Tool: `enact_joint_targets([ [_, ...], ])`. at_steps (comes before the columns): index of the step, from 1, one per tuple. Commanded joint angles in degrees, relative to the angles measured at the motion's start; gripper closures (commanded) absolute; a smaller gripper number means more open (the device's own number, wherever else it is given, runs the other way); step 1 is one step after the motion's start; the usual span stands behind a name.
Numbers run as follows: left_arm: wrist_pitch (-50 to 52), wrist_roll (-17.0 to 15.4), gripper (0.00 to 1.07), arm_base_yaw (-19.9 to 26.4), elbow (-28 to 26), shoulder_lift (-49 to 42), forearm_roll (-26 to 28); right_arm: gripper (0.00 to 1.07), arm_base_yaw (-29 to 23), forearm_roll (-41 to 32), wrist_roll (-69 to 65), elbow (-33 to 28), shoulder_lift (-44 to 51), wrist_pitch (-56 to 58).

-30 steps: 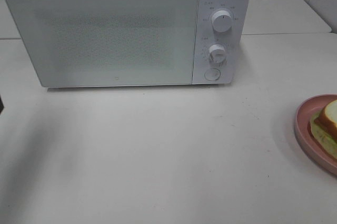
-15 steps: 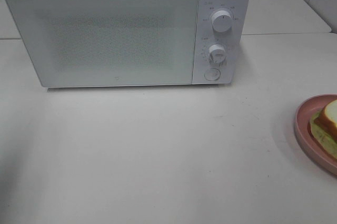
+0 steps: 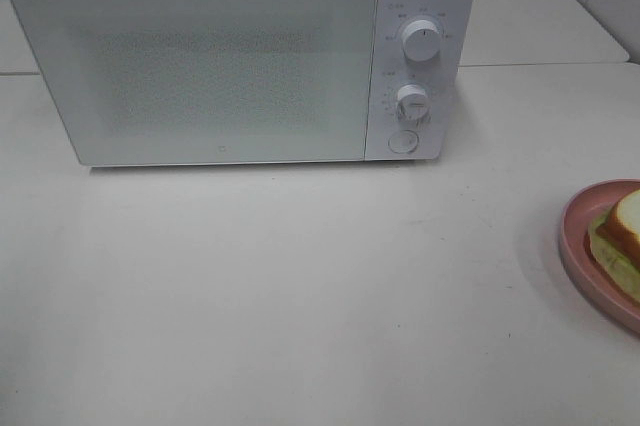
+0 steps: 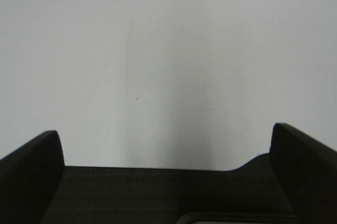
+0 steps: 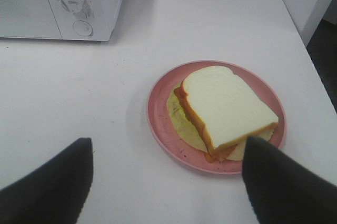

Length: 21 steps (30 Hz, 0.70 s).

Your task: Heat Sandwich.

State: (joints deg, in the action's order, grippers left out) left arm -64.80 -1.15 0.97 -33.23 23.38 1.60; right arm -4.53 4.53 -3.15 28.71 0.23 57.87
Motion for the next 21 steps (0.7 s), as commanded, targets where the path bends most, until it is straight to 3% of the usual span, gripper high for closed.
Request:
enact_joint_targets([
  [1,2.8,0.1,0.07,0.2,2.6,-6.4,-0.2,0.33,0.3,0.2,0.5,-0.1,1.5,-0.9],
  [12,3.2,0.1,0.07,0.2,3.7,-24.9,-0.5,0.33,0.3,0.2,0.6,-0.1,1.5,-0.9],
  [21,3.2,0.0,0.07,0.1,3.7,-25.0,-0.6,0.33,0.3,0.2,0.6,-0.1,1.3,-0.9],
])
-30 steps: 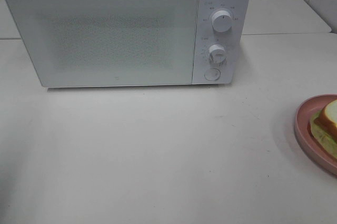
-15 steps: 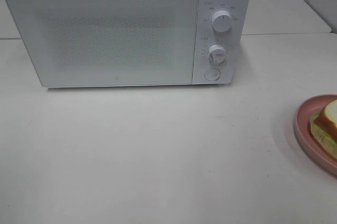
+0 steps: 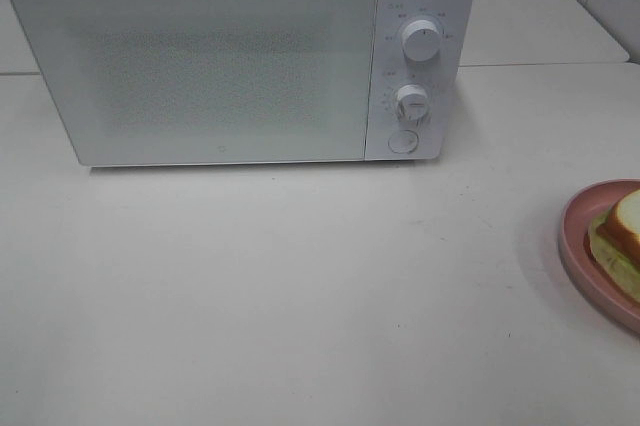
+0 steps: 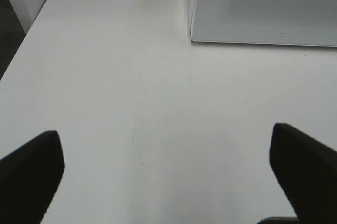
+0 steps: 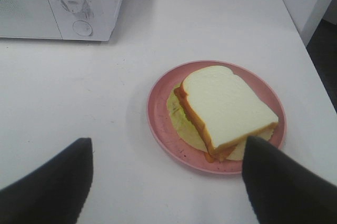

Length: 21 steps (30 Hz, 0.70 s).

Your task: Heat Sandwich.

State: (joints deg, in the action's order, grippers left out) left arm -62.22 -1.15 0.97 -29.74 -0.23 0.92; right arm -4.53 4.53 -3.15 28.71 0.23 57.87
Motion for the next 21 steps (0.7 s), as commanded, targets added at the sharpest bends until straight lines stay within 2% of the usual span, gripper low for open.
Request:
enact_joint_targets([
  [1,0.6,0.0,0.07,0.1,0.2,-1.3,0.1,0.33,0.3,0.2,0.6,-0.1,1.3,-0.9],
  [21,0.6,0.0,0.07,0.1,0.2,-1.0,0.1,0.33,0.3,0.2,0.6,-0.1,1.3,-0.9],
])
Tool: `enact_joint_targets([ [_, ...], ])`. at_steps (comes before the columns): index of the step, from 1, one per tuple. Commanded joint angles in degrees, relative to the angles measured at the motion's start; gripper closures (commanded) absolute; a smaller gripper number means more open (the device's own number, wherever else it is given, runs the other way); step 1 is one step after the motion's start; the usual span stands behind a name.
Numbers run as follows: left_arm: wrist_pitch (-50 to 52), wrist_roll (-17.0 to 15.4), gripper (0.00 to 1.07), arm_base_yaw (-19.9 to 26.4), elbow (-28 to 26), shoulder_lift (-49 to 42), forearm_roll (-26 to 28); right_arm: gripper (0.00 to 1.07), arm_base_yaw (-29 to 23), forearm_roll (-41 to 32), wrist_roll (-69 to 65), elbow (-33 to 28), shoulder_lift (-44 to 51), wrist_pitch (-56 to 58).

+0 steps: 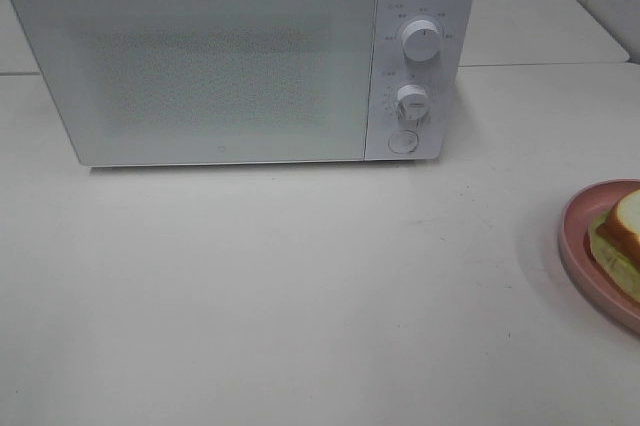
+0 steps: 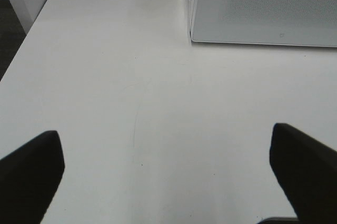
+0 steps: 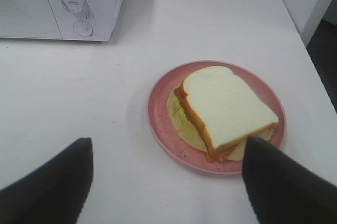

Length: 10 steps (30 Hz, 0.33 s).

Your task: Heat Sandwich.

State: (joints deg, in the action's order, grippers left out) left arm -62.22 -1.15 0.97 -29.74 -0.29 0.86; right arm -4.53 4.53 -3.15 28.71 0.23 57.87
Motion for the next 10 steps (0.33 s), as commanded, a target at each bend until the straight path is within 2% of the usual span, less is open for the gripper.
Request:
enact_joint_targets([
  [1,0.6,0.0,0.07,0.1,0.2,-0.9,0.1,0.33,0.3,0.2,0.6,-0.1,1.3,-0.9],
  [10,0.6,0.0,0.07,0.1,0.2,-0.9,0.1,0.33,0.3,0.2,0.6,-0.1,1.3,-0.9],
])
